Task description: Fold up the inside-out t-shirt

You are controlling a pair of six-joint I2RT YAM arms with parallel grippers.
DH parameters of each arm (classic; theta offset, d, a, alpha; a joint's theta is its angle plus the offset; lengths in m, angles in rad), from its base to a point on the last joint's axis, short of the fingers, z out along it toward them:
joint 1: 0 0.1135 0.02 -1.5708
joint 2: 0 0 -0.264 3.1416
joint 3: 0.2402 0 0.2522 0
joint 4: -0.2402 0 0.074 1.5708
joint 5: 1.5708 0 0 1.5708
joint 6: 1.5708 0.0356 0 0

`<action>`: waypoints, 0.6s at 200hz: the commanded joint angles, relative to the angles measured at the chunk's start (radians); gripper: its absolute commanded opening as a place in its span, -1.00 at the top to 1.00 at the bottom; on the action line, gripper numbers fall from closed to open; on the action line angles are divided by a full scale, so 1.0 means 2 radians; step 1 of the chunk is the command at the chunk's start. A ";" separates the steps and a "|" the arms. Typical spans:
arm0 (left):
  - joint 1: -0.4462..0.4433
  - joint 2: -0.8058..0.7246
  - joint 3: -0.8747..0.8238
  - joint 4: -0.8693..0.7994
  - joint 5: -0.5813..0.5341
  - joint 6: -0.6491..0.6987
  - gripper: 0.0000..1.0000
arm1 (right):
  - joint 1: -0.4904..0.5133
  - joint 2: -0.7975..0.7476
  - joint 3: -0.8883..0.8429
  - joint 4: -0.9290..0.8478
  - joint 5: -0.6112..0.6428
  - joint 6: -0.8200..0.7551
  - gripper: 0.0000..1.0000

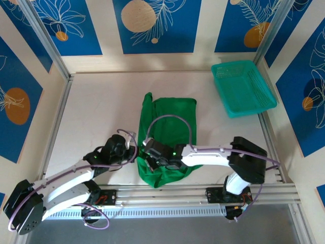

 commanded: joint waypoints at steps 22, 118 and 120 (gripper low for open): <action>0.019 0.002 -0.009 0.040 0.020 -0.026 1.00 | 0.020 -0.126 -0.082 0.068 -0.153 -0.135 1.00; 0.031 0.010 -0.039 0.082 0.096 -0.091 1.00 | 0.031 0.011 0.051 -0.042 0.069 0.139 0.15; 0.031 0.011 -0.039 0.082 0.097 -0.092 1.00 | 0.031 0.014 0.053 -0.044 0.070 0.142 0.15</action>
